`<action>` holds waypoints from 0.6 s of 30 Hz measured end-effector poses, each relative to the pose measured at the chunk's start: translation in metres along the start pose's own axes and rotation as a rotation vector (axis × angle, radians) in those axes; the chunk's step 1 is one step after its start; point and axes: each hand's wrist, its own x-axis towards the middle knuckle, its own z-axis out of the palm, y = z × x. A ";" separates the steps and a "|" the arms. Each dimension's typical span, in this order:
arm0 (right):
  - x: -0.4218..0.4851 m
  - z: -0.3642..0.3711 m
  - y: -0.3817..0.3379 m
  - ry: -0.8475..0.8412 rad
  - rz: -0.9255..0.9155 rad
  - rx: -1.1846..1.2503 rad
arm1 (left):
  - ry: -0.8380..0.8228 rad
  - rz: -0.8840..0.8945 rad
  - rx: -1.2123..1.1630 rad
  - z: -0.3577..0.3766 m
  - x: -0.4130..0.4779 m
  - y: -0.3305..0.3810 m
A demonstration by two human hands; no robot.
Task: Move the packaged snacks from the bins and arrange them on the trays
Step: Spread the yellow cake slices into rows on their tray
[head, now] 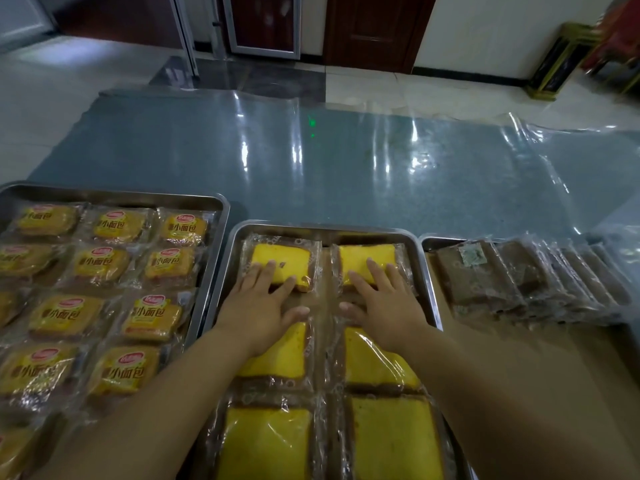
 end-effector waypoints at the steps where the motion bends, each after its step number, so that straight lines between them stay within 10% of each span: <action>1: -0.001 0.004 -0.001 0.016 0.007 -0.007 | 0.007 -0.002 0.003 0.000 0.001 0.001; 18: -0.055 -0.011 -0.006 0.245 -0.037 0.292 | 0.272 0.081 -0.279 -0.017 -0.060 0.010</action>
